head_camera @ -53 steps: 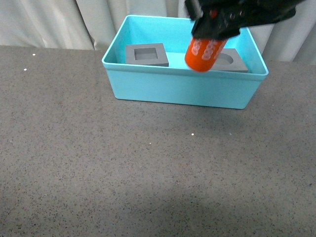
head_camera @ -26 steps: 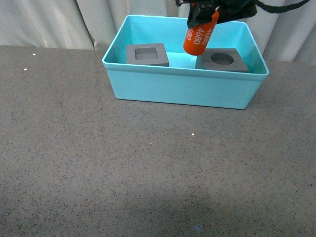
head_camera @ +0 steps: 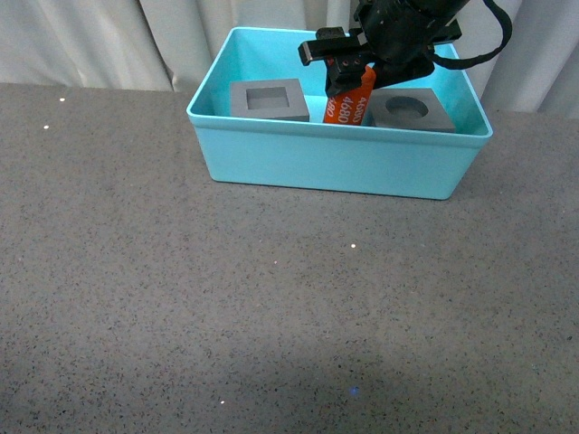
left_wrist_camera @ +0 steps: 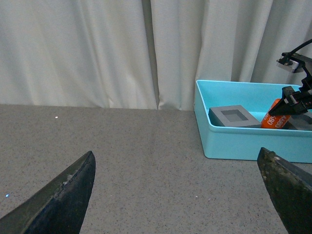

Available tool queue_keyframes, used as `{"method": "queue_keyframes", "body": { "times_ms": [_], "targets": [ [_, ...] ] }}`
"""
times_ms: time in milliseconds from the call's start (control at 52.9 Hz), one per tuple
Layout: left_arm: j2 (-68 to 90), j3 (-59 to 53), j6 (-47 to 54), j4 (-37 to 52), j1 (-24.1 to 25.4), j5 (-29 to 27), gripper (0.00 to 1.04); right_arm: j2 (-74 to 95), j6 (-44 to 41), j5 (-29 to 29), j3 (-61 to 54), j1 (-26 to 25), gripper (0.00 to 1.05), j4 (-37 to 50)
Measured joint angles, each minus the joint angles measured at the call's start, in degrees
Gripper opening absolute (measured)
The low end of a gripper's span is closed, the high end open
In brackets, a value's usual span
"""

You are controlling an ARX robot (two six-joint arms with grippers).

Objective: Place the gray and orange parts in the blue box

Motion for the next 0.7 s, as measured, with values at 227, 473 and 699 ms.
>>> {"method": "queue_keyframes", "body": {
  "times_ms": [227, 473, 699],
  "targets": [
    [0.00, 0.00, 0.00, 0.00, -0.02, 0.00, 0.98, 2.75, 0.02, -0.02, 1.97, 0.44, 0.45, -1.66],
    [0.00, 0.00, 0.00, 0.00, 0.00, -0.02, 0.98, 3.96, 0.00, 0.20, 3.87, 1.01, 0.45, -3.34],
    [0.00, 0.00, 0.00, 0.00, 0.00, 0.00, 0.98, 4.55, -0.15, 0.35, 4.79, 1.46, 0.45, -4.61]
  ]
}}
